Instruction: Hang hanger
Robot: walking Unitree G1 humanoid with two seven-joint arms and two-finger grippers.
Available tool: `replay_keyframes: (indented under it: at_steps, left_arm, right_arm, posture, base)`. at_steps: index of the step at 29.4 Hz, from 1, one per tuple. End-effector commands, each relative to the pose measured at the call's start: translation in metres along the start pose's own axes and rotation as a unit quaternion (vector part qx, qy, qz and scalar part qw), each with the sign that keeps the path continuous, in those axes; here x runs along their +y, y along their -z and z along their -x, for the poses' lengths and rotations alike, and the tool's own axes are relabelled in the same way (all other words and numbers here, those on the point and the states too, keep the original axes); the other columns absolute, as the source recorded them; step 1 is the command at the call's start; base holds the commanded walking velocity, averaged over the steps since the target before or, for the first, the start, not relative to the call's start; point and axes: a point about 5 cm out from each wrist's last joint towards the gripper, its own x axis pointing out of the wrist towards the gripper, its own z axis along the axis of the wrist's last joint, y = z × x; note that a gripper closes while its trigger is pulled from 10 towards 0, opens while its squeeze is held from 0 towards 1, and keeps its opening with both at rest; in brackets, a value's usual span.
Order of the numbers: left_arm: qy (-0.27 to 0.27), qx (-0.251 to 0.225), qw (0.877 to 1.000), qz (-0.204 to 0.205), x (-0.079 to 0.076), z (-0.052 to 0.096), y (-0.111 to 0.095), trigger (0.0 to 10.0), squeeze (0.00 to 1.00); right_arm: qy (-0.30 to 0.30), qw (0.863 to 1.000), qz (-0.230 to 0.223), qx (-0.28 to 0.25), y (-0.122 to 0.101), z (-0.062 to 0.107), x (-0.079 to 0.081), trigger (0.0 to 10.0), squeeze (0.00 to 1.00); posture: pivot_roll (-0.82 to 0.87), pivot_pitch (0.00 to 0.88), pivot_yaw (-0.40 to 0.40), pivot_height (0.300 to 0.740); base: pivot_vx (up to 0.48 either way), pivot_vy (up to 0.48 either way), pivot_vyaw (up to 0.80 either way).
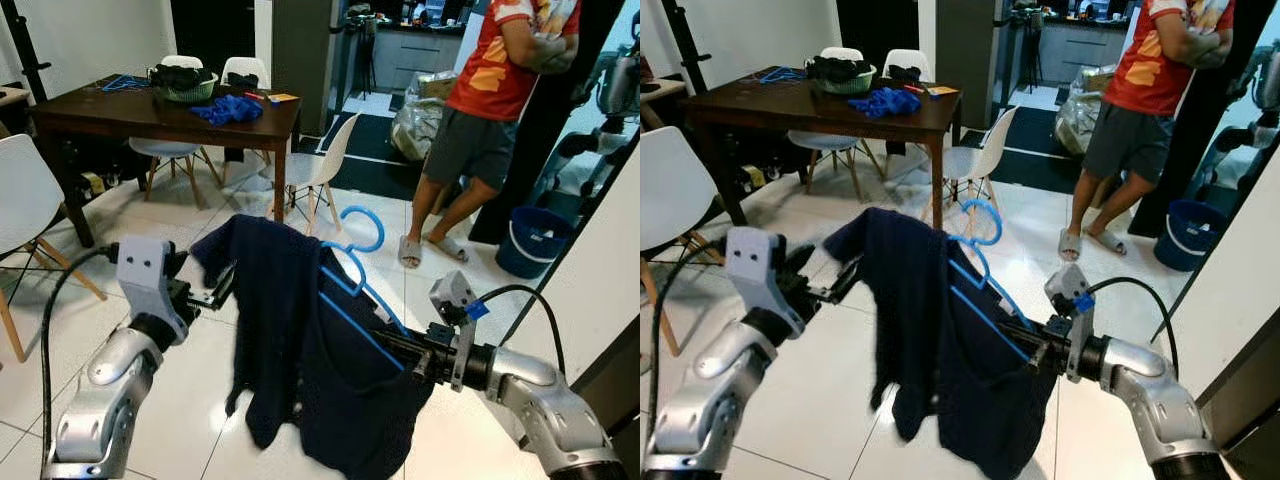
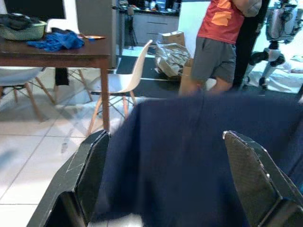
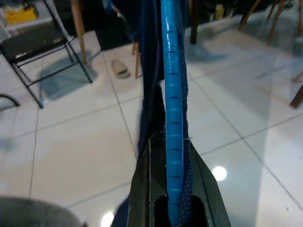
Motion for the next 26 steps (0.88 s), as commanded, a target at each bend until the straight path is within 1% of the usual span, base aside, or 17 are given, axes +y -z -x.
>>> replay_keyframes:
  at_steps: [1, 3, 5, 6, 7, 10, 12, 14, 16, 20, 26]
  left_arm:
    - [0.000, 0.010, 1.000, 0.002, 0.000, 0.001, 0.001, 10.0, 0.00]
    - [-0.002, 0.012, 1.000, 0.002, -0.001, 0.001, 0.001, 10.0, 0.00]
    - [0.002, 0.022, 1.000, 0.005, -0.007, 0.002, 0.005, 10.0, 0.00]
    - [0.002, 0.022, 1.000, 0.005, -0.007, 0.002, 0.005, 10.0, 0.00]
    - [0.006, 0.025, 1.000, 0.005, -0.011, 0.002, 0.006, 10.0, 0.00]
    - [0.006, 0.025, 1.000, 0.005, -0.011, 0.002, 0.006, 10.0, 0.00]
    - [0.013, 0.026, 1.000, 0.010, -0.016, 0.000, 0.006, 10.0, 0.00]
    - [0.014, 0.026, 1.000, 0.011, -0.018, 0.000, 0.006, 10.0, 0.00]
    - [0.014, 0.026, 1.000, 0.011, -0.018, 0.000, 0.006, 10.0, 0.00]
    - [0.014, 0.023, 1.000, 0.013, -0.020, -0.002, 0.003, 10.0, 0.00]
    - [0.015, 0.022, 1.000, 0.016, -0.021, -0.003, 0.001, 10.0, 0.00]
  right_arm:
    - [-0.007, 1.000, 0.004, 0.008, -0.001, 0.002, 0.004, 10.0, 0.00]
    - [-0.008, 1.000, 0.002, 0.009, -0.001, 0.002, 0.006, 10.0, 0.00]
    - [-0.015, 1.000, 0.005, 0.012, -0.003, 0.001, 0.011, 10.0, 0.00]
    - [-0.015, 1.000, 0.005, 0.012, -0.003, 0.001, 0.011, 10.0, 0.00]
    - [-0.016, 1.000, 0.008, 0.011, -0.005, 0.000, 0.013, 10.0, 0.00]
    - [-0.016, 1.000, 0.008, 0.011, -0.005, 0.000, 0.013, 10.0, 0.00]
    - [-0.015, 1.000, 0.017, 0.008, -0.010, -0.004, 0.014, 10.0, 0.00]
    - [-0.015, 1.000, 0.021, 0.007, -0.012, -0.005, 0.015, 10.0, 0.00]
    - [-0.015, 1.000, 0.021, 0.007, -0.012, -0.005, 0.015, 10.0, 0.00]
    - [-0.028, 0.999, 0.035, 0.008, -0.019, -0.010, 0.019, 10.0, 0.00]
    - [-0.033, 0.999, 0.041, 0.012, -0.020, -0.011, 0.021, 10.0, 0.00]
  posture:
    - [0.03, 0.000, -0.077, 0.740]
    - [0.03, 0.000, -0.077, 0.740]
    - [0.02, 0.000, -0.075, 0.740]
    - [0.02, 0.000, -0.075, 0.740]
    - [0.02, 0.000, -0.075, 0.740]
    - [0.02, 0.000, -0.075, 0.740]
    - [0.01, 0.000, -0.080, 0.740]
    - [0.01, 0.000, -0.081, 0.740]
    - [0.01, 0.000, -0.081, 0.740]
    - [0.01, 0.000, -0.088, 0.740]
    - [0.01, 0.000, -0.088, 0.740]
  base:
    - [0.304, 0.000, 0.00]
    - [0.304, 0.000, 0.00]
    - [0.307, 0.000, 0.00]
    - [0.307, 0.000, 0.00]
    - [0.304, 0.000, 0.00]
    - [0.304, 0.000, 0.00]
    - [0.300, 0.000, 0.00]
    - [0.296, 0.000, 0.00]
    - [0.296, 0.000, 0.00]
    - [0.347, 0.000, 0.00]
    - [0.401, 0.000, 0.00]
